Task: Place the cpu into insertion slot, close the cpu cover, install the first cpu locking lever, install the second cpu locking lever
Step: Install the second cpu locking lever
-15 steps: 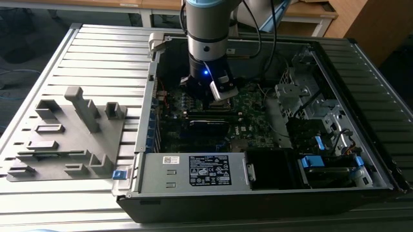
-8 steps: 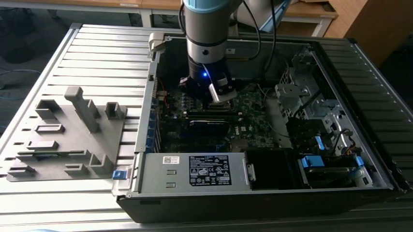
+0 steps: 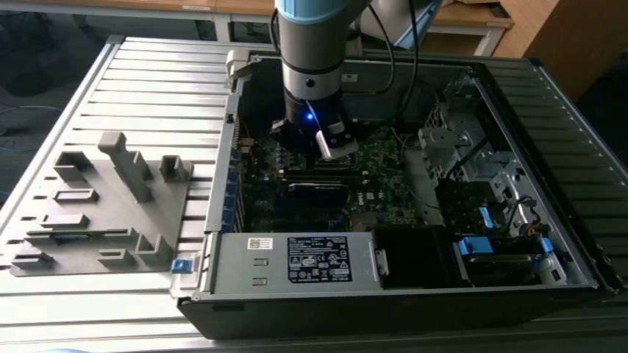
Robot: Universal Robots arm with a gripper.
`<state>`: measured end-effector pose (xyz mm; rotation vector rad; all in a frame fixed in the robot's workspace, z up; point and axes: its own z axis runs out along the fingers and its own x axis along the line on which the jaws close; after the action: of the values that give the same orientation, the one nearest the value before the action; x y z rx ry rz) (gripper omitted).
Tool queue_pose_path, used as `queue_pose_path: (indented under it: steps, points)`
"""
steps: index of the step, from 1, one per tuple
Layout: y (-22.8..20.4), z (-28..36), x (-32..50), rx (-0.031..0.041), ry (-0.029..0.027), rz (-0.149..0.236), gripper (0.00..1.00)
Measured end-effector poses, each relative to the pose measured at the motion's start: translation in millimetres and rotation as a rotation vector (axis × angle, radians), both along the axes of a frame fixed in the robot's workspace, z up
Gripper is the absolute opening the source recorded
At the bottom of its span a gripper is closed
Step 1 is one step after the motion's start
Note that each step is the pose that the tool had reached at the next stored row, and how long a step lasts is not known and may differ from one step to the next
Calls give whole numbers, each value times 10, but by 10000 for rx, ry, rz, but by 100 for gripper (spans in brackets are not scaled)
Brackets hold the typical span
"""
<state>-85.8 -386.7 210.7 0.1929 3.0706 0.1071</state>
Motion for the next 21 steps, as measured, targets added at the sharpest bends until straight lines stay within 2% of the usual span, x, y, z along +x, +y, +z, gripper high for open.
queue_pose_path:
  steps: [8,14,18,21]
  points:
    - [-1,-15,-2,13,0,1,11]
    - [-2,-48,-2,72,1,0,11]
    - [-2,-55,-2,177,-1,0,11]
    - [-3,-69,-3,220,0,0,11]
